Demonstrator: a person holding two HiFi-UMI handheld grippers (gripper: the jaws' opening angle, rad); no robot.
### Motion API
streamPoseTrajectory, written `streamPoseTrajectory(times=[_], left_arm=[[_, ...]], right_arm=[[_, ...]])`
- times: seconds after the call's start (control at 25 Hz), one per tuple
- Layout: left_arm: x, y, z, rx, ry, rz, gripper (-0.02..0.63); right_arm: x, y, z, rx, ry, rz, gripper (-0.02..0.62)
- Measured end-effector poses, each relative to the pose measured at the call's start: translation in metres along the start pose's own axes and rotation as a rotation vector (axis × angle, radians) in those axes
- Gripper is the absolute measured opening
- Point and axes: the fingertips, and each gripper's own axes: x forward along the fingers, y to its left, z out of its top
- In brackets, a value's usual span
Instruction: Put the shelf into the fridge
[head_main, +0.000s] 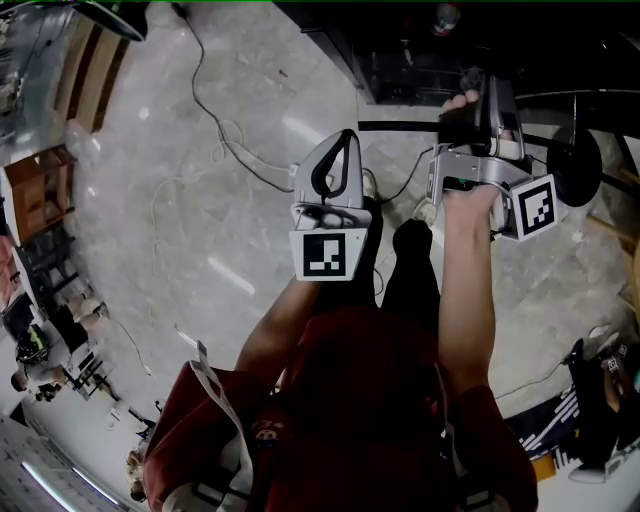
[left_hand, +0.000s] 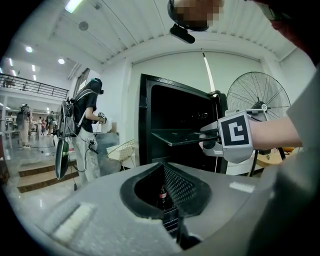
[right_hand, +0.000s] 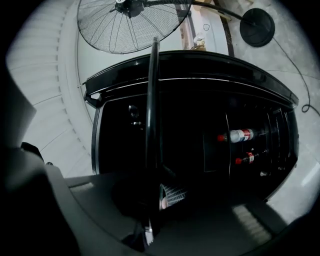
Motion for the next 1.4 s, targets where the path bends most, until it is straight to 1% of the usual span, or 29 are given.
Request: streamPoseTrajectory(times=[0.36,0.48,0.68,0.96,1.16,1.28,1.4], left_arm=[[0.004,-0.009,0.011,-0.005,-0.038,-0.003,0.006],[0.004,-0.008,0.014,-0.008,-0.028,0.001,0.006],[0.007,-0.007,0.019,-0.009,-0.042,0.006,0.006],[0.006,-0.01,0.02,-0.005,-0.043,-0.003,0.006],[0.003,-0.009,0.021,-0.017,-0.044,0.0,0.006],[0.003,-0.008,0.022,-0.006,-0.043,-0.002,0.006],[0.001,-0.009,0.021,-0.007,-0.033,-0.003,0.006]], right_arm=[[0.033,0.003,0.002,-0.019,0.004,0.029,0.012],[0.045,0.007,0.001,-0.019,-0.003,0.047,0.012],[0.063,0.01,0.001,-0.015,-0.025,0.069,0.012],[0.086,0.01,0.002,-0.002,-0.051,0.067,0.018],[0.105,0.012,0.002,-0.018,-0.056,0.053,0.021],[0.118,0.012,0.003,-0.034,-0.053,0.042,0.023],[0.125,0.015,0.005,-0.05,-0.053,0.055,0.023]])
